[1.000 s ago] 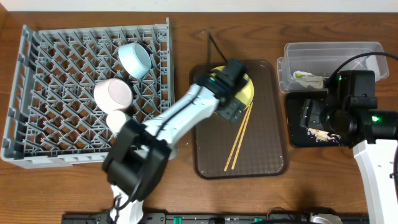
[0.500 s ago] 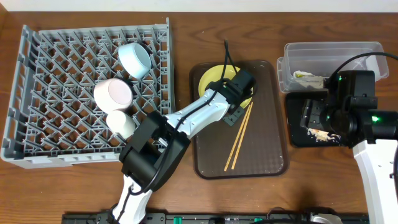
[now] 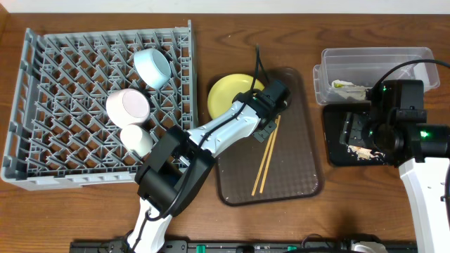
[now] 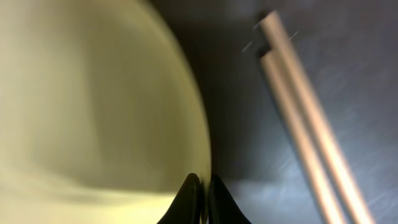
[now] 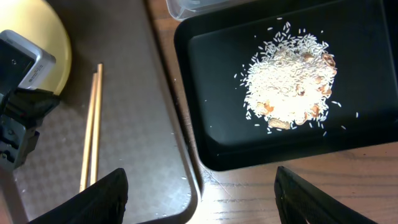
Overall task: Sort waste into correct bins and load items into the dishwasher rack
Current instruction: 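Reach left gripper to the yellow plate rim and grasp it, then carry the yellow plate and stand it upright in the rack's right side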
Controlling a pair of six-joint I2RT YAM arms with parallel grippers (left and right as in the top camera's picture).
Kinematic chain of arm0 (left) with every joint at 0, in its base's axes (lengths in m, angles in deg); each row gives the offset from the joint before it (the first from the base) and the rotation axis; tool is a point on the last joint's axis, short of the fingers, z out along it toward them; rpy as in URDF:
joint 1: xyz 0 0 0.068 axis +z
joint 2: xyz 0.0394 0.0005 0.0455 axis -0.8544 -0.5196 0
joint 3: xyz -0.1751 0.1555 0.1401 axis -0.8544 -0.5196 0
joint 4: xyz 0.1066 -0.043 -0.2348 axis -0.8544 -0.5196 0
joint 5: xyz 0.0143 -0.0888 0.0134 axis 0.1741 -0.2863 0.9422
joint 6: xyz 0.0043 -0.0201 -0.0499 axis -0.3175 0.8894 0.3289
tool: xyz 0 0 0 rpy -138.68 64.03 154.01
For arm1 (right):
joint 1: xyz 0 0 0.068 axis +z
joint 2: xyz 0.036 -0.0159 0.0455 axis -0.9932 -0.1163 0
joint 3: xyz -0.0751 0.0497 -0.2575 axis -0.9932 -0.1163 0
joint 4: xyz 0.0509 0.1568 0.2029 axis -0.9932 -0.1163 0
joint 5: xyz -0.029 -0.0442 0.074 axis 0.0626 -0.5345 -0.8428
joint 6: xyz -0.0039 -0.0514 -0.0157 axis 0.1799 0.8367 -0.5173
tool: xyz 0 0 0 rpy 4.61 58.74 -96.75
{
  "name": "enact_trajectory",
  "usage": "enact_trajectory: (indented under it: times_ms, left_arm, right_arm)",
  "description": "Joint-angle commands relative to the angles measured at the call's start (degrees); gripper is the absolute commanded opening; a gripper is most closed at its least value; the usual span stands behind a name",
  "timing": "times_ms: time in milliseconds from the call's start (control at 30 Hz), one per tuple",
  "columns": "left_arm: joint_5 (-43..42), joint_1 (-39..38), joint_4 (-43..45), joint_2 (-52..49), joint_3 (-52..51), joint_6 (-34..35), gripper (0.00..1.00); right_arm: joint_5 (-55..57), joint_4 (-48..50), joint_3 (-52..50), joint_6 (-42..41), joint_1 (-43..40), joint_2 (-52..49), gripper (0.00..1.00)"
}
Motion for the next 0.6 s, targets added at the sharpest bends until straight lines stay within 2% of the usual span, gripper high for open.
enact_trajectory:
  times_ms: [0, 333, 500, 567]
  left_arm:
    - [0.5, 0.3, -1.6, 0.8, -0.2, 1.0, 0.06]
    - [0.0, 0.7, -6.5, 15.5, 2.5, 1.6, 0.06]
    - [-0.2, 3.7, -8.2, 25.4, 2.5, 6.6, 0.06]
    - [-4.0, 6.6, -8.9, 28.8, 2.5, 7.6, 0.06]
  right_arm:
    - [0.8, -0.3, 0.6, -0.5, -0.4, 0.0, 0.73]
    - [0.8, -0.3, 0.6, -0.3, -0.4, 0.0, 0.73]
    - [0.7, -0.3, 0.6, -0.4, -0.4, 0.0, 0.73]
    - [0.8, -0.2, 0.6, -0.3, -0.4, 0.0, 0.73]
